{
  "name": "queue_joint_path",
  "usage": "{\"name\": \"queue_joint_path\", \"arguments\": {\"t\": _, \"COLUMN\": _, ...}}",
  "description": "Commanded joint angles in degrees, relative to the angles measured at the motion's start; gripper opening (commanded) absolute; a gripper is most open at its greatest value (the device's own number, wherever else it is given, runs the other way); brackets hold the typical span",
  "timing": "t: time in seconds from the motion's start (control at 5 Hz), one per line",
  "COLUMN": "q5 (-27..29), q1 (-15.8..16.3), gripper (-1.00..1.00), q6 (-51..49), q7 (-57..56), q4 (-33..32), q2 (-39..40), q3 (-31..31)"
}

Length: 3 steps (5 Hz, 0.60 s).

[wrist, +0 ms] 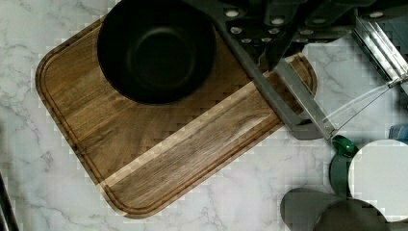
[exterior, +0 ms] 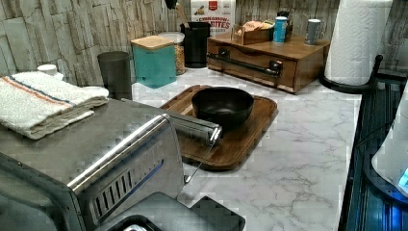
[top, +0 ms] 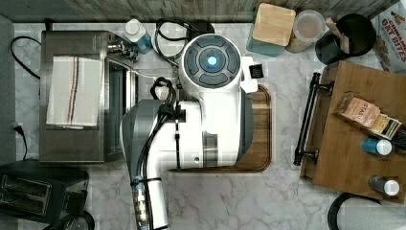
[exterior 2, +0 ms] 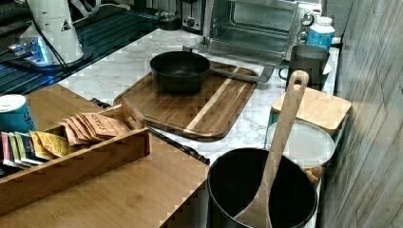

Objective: Pick up the bowl.

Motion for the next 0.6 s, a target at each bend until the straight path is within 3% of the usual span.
{"name": "queue_joint_path", "arguments": {"t": 0.2, "q5": 2.9, "q1": -1.7, "gripper": -1.0, "q6": 3.2, "q7": 1.8, "q4": -9.2, "q2": -5.2, "q3": -1.2}}
{"name": "queue_joint_path", "arguments": {"t": 0.4, "q5": 2.6, "q1": -3.0, "gripper": -1.0, "q6": 7.6, "q7": 4.7, "q4": -19.3, "q2": -12.2, "q3": -2.9}}
{"name": "queue_joint_path", "arguments": {"t": 0.6, "q5": 3.0, "q1": -4.4, "gripper": -1.0, "q6": 8.8, "q7": 8.5, "q4": -24.9, "q2": -16.2, "q3": -4.5}}
